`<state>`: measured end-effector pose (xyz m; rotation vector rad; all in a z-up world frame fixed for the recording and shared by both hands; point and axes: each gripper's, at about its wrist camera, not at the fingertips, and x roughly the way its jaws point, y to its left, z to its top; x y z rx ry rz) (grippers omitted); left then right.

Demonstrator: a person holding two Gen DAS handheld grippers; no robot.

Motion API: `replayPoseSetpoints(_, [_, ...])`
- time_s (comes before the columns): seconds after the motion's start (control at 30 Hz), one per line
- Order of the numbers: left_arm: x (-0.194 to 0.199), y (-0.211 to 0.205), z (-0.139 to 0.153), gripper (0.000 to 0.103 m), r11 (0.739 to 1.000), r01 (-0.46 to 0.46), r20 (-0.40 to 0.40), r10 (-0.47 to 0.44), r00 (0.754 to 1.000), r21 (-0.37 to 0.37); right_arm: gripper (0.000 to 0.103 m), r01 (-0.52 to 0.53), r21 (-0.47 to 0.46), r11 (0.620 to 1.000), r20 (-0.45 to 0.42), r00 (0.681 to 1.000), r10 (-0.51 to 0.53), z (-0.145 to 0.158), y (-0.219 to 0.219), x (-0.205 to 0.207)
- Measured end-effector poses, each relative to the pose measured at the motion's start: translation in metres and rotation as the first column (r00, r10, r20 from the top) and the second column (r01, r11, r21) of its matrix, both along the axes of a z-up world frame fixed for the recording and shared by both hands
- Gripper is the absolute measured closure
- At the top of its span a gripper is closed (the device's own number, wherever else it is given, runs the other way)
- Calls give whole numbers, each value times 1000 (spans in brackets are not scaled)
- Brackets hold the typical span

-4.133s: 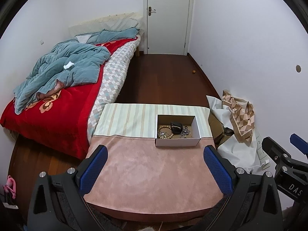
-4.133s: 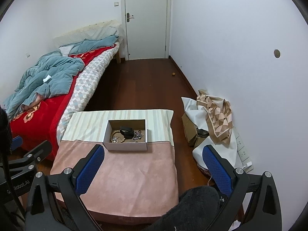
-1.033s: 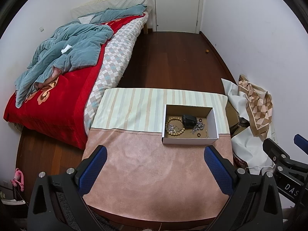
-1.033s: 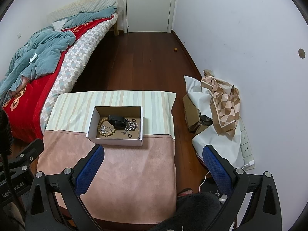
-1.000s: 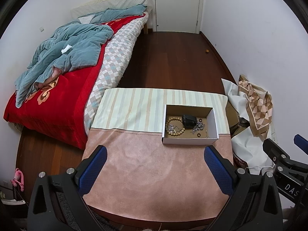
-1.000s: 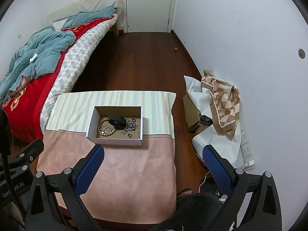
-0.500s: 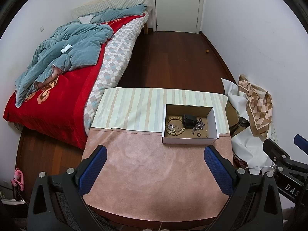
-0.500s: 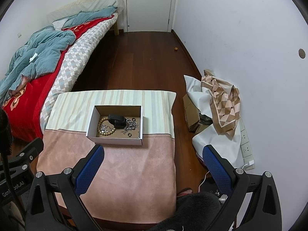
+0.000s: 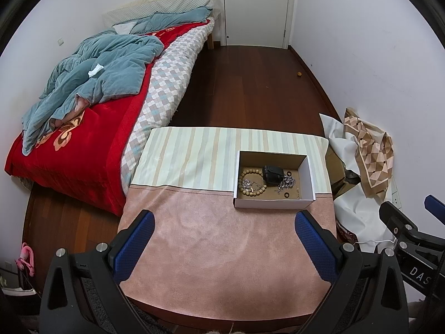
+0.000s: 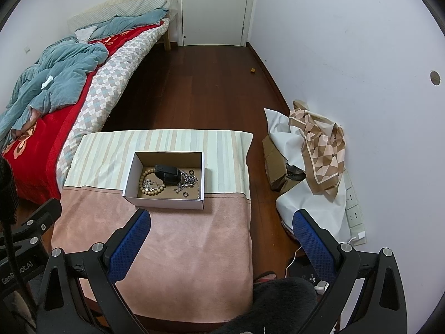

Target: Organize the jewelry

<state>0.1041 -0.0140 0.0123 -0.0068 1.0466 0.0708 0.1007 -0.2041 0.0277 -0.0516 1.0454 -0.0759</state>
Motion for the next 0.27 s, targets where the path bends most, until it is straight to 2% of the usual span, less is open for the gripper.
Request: replayPoseSetpoints(0.27, [-1,0,0,0,1000,10,-3,-10,1000,-24,0,-1,1,1000,-3,1000,1,0,-1,0])
